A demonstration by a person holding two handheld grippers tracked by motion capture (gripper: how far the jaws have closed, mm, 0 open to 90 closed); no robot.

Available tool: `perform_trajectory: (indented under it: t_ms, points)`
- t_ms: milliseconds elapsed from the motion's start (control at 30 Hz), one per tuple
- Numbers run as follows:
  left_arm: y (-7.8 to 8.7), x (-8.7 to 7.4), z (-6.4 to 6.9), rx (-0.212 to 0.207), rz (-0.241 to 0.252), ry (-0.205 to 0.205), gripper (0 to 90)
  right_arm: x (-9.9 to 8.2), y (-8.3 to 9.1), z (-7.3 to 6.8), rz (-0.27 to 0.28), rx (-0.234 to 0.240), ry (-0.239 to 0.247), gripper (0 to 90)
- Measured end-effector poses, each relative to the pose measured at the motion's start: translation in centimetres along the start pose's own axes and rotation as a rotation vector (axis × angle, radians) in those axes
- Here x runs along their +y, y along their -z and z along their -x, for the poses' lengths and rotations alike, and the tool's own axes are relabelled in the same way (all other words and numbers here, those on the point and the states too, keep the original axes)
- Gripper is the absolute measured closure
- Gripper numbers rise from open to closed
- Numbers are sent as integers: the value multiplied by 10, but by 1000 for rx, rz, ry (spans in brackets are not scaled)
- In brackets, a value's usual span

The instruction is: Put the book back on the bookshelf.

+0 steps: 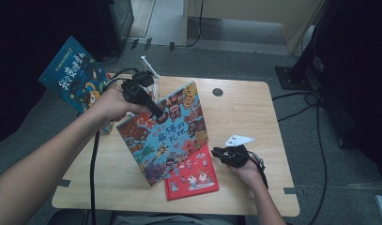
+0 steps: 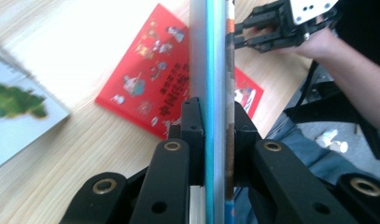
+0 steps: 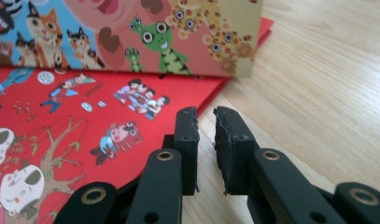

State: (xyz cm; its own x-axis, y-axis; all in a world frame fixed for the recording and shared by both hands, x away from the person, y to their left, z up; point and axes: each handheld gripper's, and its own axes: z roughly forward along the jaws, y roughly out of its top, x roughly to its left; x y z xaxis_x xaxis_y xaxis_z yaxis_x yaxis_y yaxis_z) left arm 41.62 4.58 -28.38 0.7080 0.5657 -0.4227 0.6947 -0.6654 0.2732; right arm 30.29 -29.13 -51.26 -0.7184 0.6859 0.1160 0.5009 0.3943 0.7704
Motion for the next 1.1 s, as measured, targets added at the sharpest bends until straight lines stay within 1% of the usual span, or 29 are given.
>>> perform_trajectory:
  t_ms: [33,67,167,200,233,267,300,333,367,400,467,500,567,633,667,700,733,767,800,833,867,900,967,1033,1100]
  points:
    - [5,-5,-2,10,7,5,822,2,-1,1,-15,6,1,764]
    - [5,-5,-2,10,7,5,821,4,-2,1,-17,14,-9,762]
    - [16,-18,-11,19,36,35,820,8,-4,1,0,27,-16,734]
    - [19,-22,-14,18,36,46,820,9,-5,1,-1,28,-20,716]
    - [19,-22,-14,18,36,46,820,9,-5,1,-1,28,-20,716]
    - [21,-25,-15,21,48,57,820,11,-7,1,-2,32,-27,707]
    - [25,-31,-16,21,55,60,820,14,-9,0,23,38,-41,691]
    - [25,-31,-16,21,55,60,820,14,-9,0,23,38,-41,691]
    - [30,-38,-19,12,71,73,820,16,-11,-1,36,29,-34,657]
    - [32,-42,-20,8,81,86,820,16,-12,-1,40,23,-26,648]
    - [34,-44,-21,4,86,91,820,17,-13,-1,38,21,-22,642]
    - [40,-52,-23,1,97,103,821,21,-17,0,10,27,-20,614]
    - [46,-61,-24,6,108,117,820,23,-20,0,17,31,-20,612]
    - [48,-63,-25,8,107,116,819,24,-22,-1,15,31,-12,606]
    - [51,-68,-27,15,121,125,819,25,-25,-1,19,31,3,601]
    - [55,-75,-29,23,127,136,819,25,-27,-2,14,26,7,597]
    - [55,-75,-29,23,127,136,819,25,-27,-2,14,26,7,597]
    - [58,-80,-31,29,130,145,819,26,-30,-3,13,24,18,591]
    - [61,-84,-33,32,136,156,819,26,-30,-3,13,24,18,591]
    - [66,-92,-36,33,150,174,818,27,-32,-3,19,28,18,583]
    - [66,-92,-36,33,150,174,819,27,-32,-3,19,28,18,583]
    - [70,-100,-40,33,163,192,819,29,-35,-3,19,28,17,556]
    - [75,-108,-44,29,172,216,819,32,-38,-2,-6,35,16,519]
    - [79,-115,-47,31,182,232,820,34,-40,-1,-3,33,15,505]
    - [80,-117,-48,33,181,235,820,34,-41,-1,4,33,14,502]
